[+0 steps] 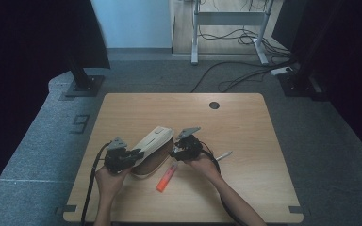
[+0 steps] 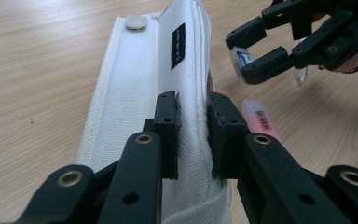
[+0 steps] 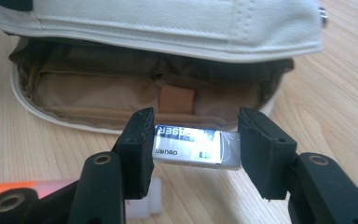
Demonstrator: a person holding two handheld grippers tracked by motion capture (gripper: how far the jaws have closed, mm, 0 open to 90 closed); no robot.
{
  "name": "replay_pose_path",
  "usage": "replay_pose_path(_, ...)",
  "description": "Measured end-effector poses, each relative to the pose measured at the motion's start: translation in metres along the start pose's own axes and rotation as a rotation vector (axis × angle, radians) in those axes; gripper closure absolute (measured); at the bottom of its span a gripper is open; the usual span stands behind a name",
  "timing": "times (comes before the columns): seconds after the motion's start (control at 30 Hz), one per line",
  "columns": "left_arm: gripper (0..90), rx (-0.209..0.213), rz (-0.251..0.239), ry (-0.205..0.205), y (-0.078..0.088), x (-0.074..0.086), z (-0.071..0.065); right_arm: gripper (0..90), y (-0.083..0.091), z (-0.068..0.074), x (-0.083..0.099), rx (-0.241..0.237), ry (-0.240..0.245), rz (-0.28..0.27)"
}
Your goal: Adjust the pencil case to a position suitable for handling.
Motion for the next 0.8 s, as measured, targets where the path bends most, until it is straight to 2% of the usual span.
replay_pose_path(0.2,75.1,0.004,-0.002,0.0,0.0,0.0,-0.001,46.7,-0.011,0.009,-0.004,-0.015,0.014,0.005)
replay_pose_path(0.33,75.1,0.006,-0.002,-0.001,0.0,-0.001,-0.002,46.7,-0.018,0.011,-0.005,-0.011,0.016,0.016)
replay_pose_path(0.57,75.0,0.01,-0.003,-0.002,0.0,-0.001,-0.003,46.7,-0.025,0.006,-0.009,0.003,0.004,0.021)
replay_pose_path(0.8,75.0,0.017,-0.004,-0.001,0.0,-0.001,-0.004,46.7,-0.036,-0.007,-0.014,0.031,-0.006,0.023)
Point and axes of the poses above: each handheld gripper's, and its own axes: y roughly backward along the jaws, x roughly out of its underside, z roughly to its left, the point moved 9 cm from there along -y, roughly forward along the jaws, and after that the axes turned 6 degrees about -y, right-handed, at the moved point
